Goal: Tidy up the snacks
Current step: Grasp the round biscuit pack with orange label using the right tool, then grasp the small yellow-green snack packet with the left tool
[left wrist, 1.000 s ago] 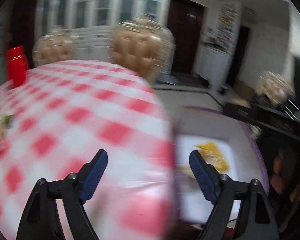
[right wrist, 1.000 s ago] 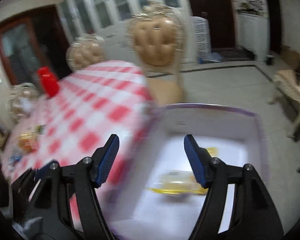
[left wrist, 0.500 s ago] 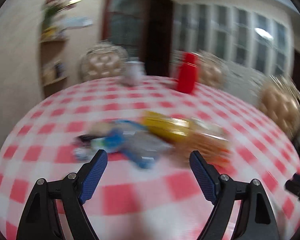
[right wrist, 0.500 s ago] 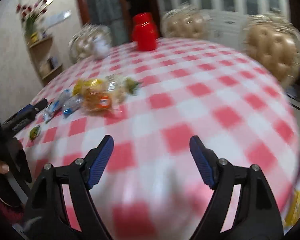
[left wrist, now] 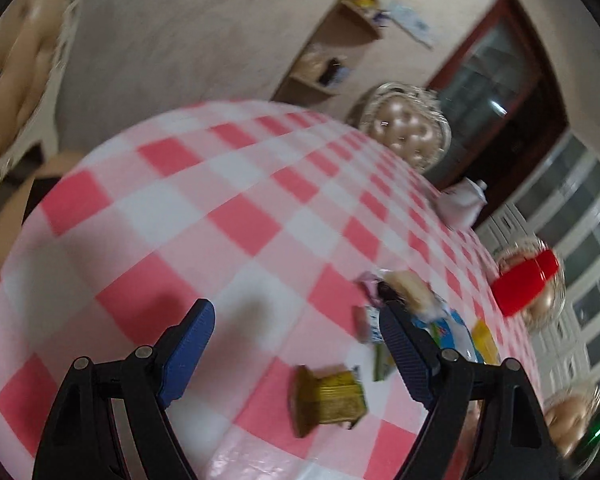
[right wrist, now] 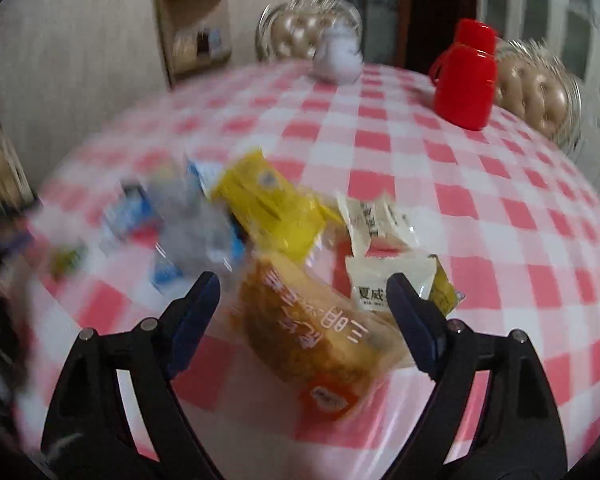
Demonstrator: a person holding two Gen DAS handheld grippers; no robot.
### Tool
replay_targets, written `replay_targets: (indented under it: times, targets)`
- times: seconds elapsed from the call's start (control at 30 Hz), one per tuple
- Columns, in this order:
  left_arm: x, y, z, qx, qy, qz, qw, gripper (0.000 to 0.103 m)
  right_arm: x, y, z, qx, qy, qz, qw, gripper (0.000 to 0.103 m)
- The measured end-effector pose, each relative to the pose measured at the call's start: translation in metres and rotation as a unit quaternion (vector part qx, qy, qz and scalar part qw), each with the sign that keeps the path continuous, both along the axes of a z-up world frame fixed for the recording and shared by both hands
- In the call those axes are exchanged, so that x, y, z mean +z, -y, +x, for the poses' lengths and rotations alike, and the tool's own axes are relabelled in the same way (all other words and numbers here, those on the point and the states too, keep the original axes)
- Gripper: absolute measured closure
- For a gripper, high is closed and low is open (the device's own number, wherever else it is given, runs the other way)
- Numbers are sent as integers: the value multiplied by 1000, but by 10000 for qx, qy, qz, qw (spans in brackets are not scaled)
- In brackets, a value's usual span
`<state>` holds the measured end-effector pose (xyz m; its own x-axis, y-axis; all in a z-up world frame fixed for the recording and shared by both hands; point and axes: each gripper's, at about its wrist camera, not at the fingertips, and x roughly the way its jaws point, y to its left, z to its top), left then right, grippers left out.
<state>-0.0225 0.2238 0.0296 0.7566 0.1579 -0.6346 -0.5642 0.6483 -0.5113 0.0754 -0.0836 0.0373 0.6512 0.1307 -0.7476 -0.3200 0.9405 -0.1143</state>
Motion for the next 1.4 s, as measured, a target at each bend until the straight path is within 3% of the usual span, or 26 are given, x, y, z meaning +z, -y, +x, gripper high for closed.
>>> replay_targets:
  times: [0.1, 0.23, 0.3, 0.33, 0.47, 0.53, 0.63, 0.73, 0.83, 0.97, 1.1, 1.23, 1.4]
  targets:
    - [1, -2, -5, 105, 91, -35, 9999, 18, -17, -18, -14, 563, 7, -864, 9947, 16]
    - [6, 6, 1, -131, 42, 108, 9998, 18, -28, -27, -29, 811, 159, -1371, 9871, 15]
    - [6, 9, 4, -219, -29, 158, 9996, 18, -32, -27, -28, 703, 219, -1411, 9873, 27]
    - [7, 10, 4, -225, -40, 170, 9996, 18, -33, -25, -26, 591, 230, -1343, 9889, 43]
    - [7, 11, 5, -245, -41, 232, 9994, 18, -25, -17, -26, 270, 160, -996, 9945, 51]
    - [6, 10, 7, -284, -39, 192, 9994, 18, -13, -8, -36, -16, -105, -349, 9993, 53]
    - [5, 9, 9, -462, -5, 69, 9989, 18, -2, 0, -62, -84, -495, 803, 9955, 53]
    - [4, 14, 13, -776, -24, 5, 9970, 18, -6, -5, -89, -42, -505, 1191, 9916, 53]
    - [7, 27, 18, -1268, -178, 301, 9913, 18, -13, -5, -99, 3, -493, 1612, 9857, 52]
    - [4, 51, 22, -1604, -816, 1456, 9728, 18, -13, 0, -95, -128, -432, 1711, 9842, 52]
    - [-2, 63, 29, -1930, -963, 1546, 9642, 18, -7, 10, -92, -228, -340, 1950, 9800, 52]
    - [-9, 79, 33, -1891, -1359, 2044, 9508, 18, -2, 6, -97, -175, -205, 1861, 9822, 52]
    - [-15, 72, 30, -1625, -1428, 1412, 9661, 18, -3, 3, -96, -137, -267, 1854, 9822, 52]
